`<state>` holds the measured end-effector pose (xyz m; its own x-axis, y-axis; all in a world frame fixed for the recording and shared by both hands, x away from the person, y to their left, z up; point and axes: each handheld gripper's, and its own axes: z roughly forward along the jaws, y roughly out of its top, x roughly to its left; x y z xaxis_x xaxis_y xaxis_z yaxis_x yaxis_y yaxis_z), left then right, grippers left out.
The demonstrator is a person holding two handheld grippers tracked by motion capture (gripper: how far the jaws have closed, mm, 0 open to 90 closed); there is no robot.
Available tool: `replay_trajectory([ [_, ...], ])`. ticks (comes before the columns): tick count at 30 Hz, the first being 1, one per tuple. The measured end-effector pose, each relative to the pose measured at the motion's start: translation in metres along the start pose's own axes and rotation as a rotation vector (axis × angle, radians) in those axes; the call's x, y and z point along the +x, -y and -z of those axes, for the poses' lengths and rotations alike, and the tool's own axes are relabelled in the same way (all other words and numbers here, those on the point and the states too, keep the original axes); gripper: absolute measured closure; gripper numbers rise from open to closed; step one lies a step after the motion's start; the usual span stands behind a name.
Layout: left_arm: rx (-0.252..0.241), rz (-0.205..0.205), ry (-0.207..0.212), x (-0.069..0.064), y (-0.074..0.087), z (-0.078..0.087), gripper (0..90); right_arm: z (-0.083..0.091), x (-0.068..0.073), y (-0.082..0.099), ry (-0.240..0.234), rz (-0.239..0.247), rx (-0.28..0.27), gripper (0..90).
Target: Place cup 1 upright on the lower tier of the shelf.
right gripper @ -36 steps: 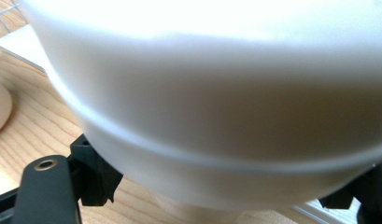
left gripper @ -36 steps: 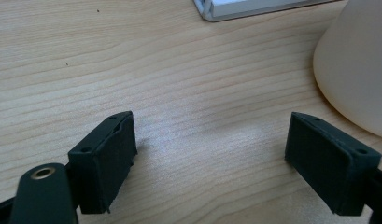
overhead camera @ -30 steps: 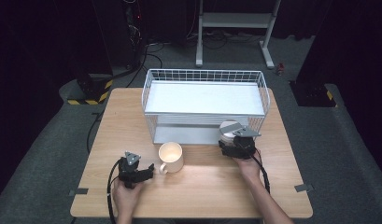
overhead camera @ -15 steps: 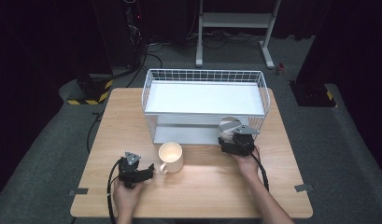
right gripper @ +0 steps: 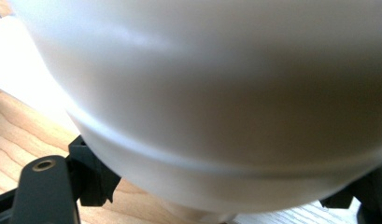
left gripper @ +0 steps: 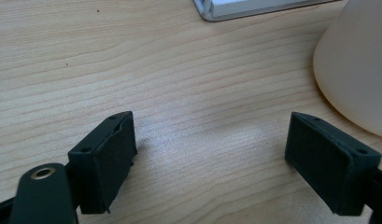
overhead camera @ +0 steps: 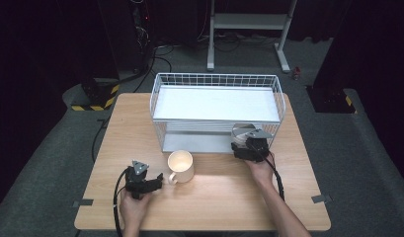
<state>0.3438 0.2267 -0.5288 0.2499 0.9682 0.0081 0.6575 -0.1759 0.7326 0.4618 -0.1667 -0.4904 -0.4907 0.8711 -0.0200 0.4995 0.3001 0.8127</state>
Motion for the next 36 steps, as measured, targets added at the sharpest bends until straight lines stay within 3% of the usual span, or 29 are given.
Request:
replay_trajectory([
  [18, 0.0, 0.0, 0.0, 0.0, 0.0, 0.0, 16.6, 0.011, 0.0, 0.012, -0.012, -0.009, 0.019, 14.8],
  [24, 0.0, 0.0, 0.0, 0.0, 0.0, 0.0, 16.6, 0.018, 0.003, 0.018, 0.015, -0.016, 0.006, 23.1],
  [36, 0.0, 0.0, 0.0, 0.0, 0.0, 0.0, 16.6, 0.015, 0.003, 0.02, 0.022, -0.015, 0.008, 25.7],
])
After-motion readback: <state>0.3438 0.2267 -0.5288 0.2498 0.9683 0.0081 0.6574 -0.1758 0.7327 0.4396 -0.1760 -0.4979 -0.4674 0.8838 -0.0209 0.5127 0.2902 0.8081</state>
